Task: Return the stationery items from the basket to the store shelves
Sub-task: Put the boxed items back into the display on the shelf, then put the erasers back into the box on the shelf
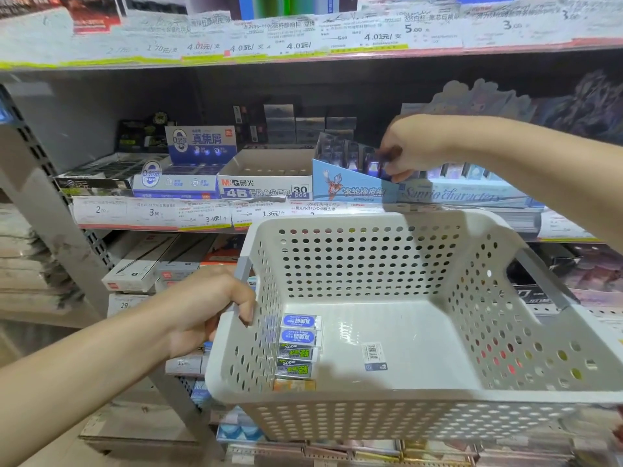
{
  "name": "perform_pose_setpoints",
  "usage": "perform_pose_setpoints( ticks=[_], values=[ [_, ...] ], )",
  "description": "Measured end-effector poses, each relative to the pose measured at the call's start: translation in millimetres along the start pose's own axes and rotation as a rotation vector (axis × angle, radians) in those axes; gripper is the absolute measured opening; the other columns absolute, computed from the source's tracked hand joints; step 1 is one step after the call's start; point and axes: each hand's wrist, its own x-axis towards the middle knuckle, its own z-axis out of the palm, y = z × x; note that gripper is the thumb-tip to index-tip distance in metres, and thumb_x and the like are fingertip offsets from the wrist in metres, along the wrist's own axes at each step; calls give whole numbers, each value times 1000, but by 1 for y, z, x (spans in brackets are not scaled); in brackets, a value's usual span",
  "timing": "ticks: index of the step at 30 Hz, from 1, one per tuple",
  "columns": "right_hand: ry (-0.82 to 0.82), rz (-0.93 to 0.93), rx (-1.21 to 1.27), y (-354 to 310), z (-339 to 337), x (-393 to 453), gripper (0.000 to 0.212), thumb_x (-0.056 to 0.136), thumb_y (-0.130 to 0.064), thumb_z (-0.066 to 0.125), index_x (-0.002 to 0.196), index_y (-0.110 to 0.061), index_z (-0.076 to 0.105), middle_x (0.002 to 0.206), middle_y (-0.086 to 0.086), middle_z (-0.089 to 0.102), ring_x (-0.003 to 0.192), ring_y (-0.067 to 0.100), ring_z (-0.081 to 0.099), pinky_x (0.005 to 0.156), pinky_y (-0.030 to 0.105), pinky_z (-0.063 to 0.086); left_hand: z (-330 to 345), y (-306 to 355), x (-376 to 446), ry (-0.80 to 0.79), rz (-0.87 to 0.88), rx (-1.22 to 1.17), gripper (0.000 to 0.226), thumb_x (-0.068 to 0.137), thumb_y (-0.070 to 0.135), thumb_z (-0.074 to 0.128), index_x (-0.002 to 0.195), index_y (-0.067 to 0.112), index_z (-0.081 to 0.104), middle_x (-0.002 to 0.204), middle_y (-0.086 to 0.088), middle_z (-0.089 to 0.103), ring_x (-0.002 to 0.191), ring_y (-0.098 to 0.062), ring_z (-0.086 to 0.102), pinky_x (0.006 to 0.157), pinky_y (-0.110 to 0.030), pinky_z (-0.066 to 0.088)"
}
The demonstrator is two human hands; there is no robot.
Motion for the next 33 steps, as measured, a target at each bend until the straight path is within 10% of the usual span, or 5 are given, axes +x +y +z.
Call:
perform_pose_setpoints(
  ticks=[22, 28, 33],
  values=[
    [141, 17, -125, -6, 4, -5, 34, 88, -14, 52, 118, 0, 59, 109, 23, 63, 99, 42, 58, 86, 47, 52, 2, -2, -10, 53, 15, 25, 67, 25, 3, 57, 92, 3, 62, 70, -18, 53, 62, -30, 50, 65, -35, 31],
    [530, -221, 6, -42, 8, -55, 19, 85, -22, 54, 101, -16, 62, 97, 9, 64, 86, 30, 58, 74, 37, 49, 5, -7, -14, 92, -1, -9, 55, 39, -1, 51, 93, 4, 59, 74, -21, 52, 68, -32, 49, 64, -29, 35],
    [-122, -493, 40, -90, 62, -77, 8, 80, -31, 61, 77, -23, 60, 70, -4, 60, 61, 12, 51, 61, 25, 42, 6, -13, -18, 126, 4, -8, 53, 38, -1, 51, 90, 5, 58, 69, -19, 56, 65, -31, 52, 62, -28, 35]
  ],
)
